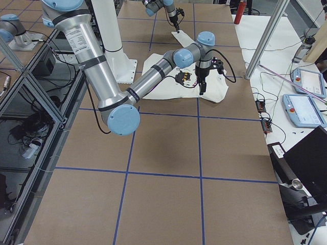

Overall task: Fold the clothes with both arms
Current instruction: 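Grasp the sleeve cuff nearest the left gripper and hold it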

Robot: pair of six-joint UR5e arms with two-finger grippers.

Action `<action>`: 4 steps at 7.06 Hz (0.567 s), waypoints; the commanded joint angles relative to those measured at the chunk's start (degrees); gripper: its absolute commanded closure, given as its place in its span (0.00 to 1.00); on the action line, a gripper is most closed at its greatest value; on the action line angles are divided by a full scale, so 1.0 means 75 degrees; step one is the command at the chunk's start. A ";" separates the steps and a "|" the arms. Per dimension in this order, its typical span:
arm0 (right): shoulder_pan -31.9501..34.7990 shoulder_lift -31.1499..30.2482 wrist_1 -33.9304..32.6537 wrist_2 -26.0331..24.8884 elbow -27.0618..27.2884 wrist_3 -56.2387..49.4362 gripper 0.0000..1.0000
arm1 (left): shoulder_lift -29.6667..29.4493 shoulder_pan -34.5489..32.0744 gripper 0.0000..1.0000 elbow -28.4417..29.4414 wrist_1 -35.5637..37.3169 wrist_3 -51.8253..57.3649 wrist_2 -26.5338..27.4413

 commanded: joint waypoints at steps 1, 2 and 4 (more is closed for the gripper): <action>0.0000 -0.0021 0.0000 0.0001 0.0000 0.0000 0.00 | -0.0011 0.0000 0.82 -0.0021 0.0000 -0.0072 0.0000; 0.0000 -0.0021 0.0000 0.0001 0.0000 0.0000 0.00 | -0.0012 0.0000 0.82 -0.0021 0.0000 -0.0107 0.0000; 0.0000 -0.0021 0.0000 0.0001 0.0000 0.0000 0.00 | -0.0023 0.0000 0.79 -0.0021 0.0000 -0.0178 0.0000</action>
